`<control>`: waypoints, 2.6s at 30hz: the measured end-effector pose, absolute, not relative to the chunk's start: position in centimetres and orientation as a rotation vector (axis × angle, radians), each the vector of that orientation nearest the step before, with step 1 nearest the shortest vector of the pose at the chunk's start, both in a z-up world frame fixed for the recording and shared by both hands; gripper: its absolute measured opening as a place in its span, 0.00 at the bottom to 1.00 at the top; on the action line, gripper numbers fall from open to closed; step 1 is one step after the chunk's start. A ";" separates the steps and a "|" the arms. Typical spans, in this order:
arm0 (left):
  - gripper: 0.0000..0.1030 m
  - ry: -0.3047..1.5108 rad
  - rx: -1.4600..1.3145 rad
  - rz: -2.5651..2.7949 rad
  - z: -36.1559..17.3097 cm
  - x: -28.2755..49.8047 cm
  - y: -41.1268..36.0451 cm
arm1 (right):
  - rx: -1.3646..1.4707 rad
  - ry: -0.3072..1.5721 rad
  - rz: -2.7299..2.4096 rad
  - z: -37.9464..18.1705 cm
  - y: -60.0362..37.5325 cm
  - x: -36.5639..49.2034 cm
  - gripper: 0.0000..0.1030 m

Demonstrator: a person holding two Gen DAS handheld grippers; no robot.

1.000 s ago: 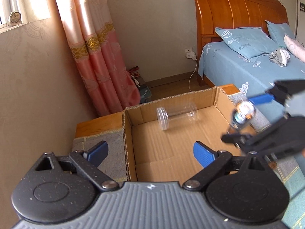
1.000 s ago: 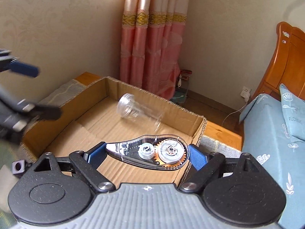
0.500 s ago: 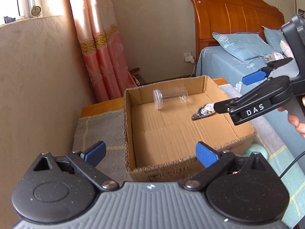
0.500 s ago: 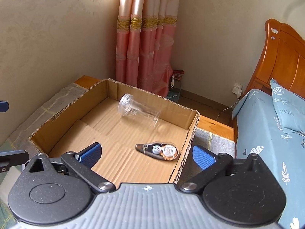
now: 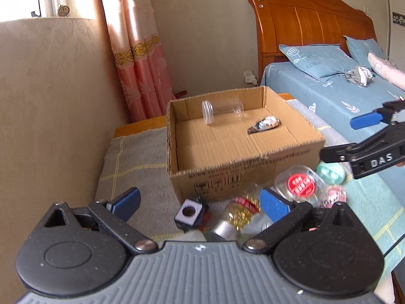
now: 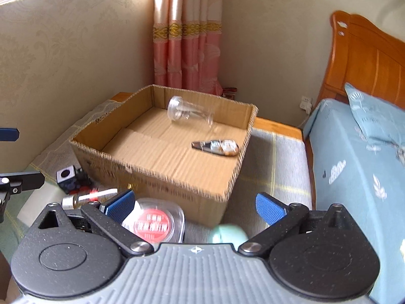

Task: Organize rigid objects
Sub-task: 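Withdraw both grippers from the box back toward the remaining items, then grasp the white translucent container with the left gripper while the right grasps the grey toy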

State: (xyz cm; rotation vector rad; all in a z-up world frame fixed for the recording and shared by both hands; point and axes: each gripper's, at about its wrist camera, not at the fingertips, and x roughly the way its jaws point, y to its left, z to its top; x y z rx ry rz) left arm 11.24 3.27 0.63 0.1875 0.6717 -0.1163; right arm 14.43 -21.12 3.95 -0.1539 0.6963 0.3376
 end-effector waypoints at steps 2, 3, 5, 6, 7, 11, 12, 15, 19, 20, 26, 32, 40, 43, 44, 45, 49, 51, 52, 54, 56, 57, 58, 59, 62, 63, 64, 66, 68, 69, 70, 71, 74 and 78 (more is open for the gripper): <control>0.97 0.694 0.179 -0.114 -0.4 10.7 3.5 | -0.129 0.690 0.307 3.0 -21.9 12.7 1.00; 0.97 0.703 0.178 -0.116 -0.9 10.4 3.6 | -0.115 0.686 0.293 2.4 -22.3 12.0 1.00; 0.97 0.724 0.175 -0.113 -2.0 9.9 3.8 | -0.093 0.687 0.263 1.3 -23.0 10.7 1.00; 0.97 0.736 0.170 -0.113 -2.4 9.7 3.9 | -0.089 0.687 0.249 0.7 -23.2 10.1 1.00; 0.97 0.746 0.162 -0.113 -2.9 9.6 4.0 | -0.088 0.686 0.236 0.3 -23.4 9.5 1.00; 0.97 0.774 0.156 -0.110 -4.6 8.8 4.3 | -0.106 0.691 0.193 -1.6 -24.0 7.7 1.00; 0.97 0.779 0.155 -0.105 -4.9 8.8 4.4 | -0.111 0.701 0.197 -2.0 -24.1 7.5 1.00; 0.97 0.791 0.141 -0.100 -5.8 8.4 4.8 | -0.152 0.723 0.202 -3.2 -23.7 7.2 1.00; 0.97 0.819 0.119 -0.099 -6.6 8.6 5.2 | -0.191 0.745 0.194 -4.3 -23.0 7.4 1.00; 0.97 0.826 0.117 -0.098 -6.8 8.7 5.2 | -0.190 0.752 0.194 -4.5 -22.9 7.5 1.00; 0.97 0.856 0.105 -0.071 -7.8 8.7 6.0 | -0.193 0.772 0.213 -5.0 -22.6 7.5 1.00; 0.98 0.879 0.077 -0.029 -8.3 8.2 7.8 | -0.207 0.751 0.247 -4.4 -22.1 6.7 1.00; 0.98 0.887 0.070 0.066 -8.4 7.2 10.3 | -0.253 0.717 0.291 -3.4 -20.7 6.0 1.00; 0.98 0.889 0.041 0.128 -8.4 7.5 11.5 | -0.257 0.701 0.303 -2.9 -20.4 5.9 1.00; 0.98 0.891 0.033 0.143 -8.4 7.6 11.8 | -0.258 0.695 0.308 -2.7 -20.3 5.8 1.00; 0.98 0.892 0.025 0.155 -8.6 7.9 12.1 | -0.259 0.689 0.311 -2.6 -20.2 5.8 1.00; 0.98 0.898 -0.007 0.204 -8.8 8.7 12.8 | -0.270 0.672 0.324 -2.1 -19.6 5.6 1.00; 0.97 0.902 -0.013 0.196 -8.8 8.8 12.8 | -0.277 0.666 0.330 -2.0 -19.3 5.5 1.00; 0.97 0.903 -0.012 0.175 -8.7 8.8 12.7 | -0.282 0.661 0.334 -1.9 -19.2 5.4 1.00; 0.97 0.901 -0.021 0.103 -8.5 8.4 12.3 | -0.288 0.654 0.343 -1.8 -19.0 5.2 1.00; 0.98 0.895 -0.052 0.025 -8.1 8.3 11.9 | -0.292 0.649 0.354 -1.6 -18.8 5.2 1.00; 0.98 0.890 -0.068 -0.003 -8.0 8.4 11.6 | -0.292 0.646 0.361 -1.6 -18.7 5.2 1.00; 0.98 0.883 -0.080 -0.021 -7.9 8.6 11.2 | -0.292 0.645 0.367 -1.6 -18.6 5.3 1.00; 0.98 0.880 -0.089 -0.031 -7.9 9.0 11.0 | -0.293 0.643 0.373 -1.6 -18.4 5.3 1.00; 0.98 0.881 -0.099 -0.034 -8.0 10.3 10.2 | -0.303 0.638 0.386 -1.5 -17.7 5.3 1.00; 0.98 0.881 -0.103 -0.029 -8.0 10.7 10.0 | -0.305 0.637 0.391 -1.5 -17.6 5.2 1.00; 0.98 0.879 -0.110 -0.023 -7.9 11.2 9.8 | -0.308 0.637 0.395 -1.5 -17.5 5.2 1.00; 0.98 0.875 -0.127 -0.016 -7.8 11.8 9.6 | -0.312 0.638 0.400 -1.5 -17.4 5.1 1.00; 0.98 0.865 -0.134 -0.007 -7.9 12.5 9.7 | -0.312 0.640 0.402 -1.6 -17.4 5.2 1.00; 0.98 0.863 -0.136 -0.002 -8.0 12.7 9.5 | -0.311 0.642 0.403 -1.6 -17.4 5.2 1.00; 0.98 0.867 -0.137 0.006 -8.0 13.0 9.6 | -0.309 0.643 0.407 -1.6 -17.4 5.2 1.00; 0.98 0.872 -0.138 0.018 -8.2 13.2 9.6 | -0.308 0.644 0.411 -1.6 -17.3 5.3 1.00; 0.96 0.858 -0.127 0.050 -8.3 13.2 9.8 | -0.316 0.643 0.437 -1.6 -17.0 5.4 1.00; 0.85 0.837 -0.150 0.040 -8.1 12.7 10.8 | -0.339 0.638 0.485 -1.6 -15.9 5.8 1.00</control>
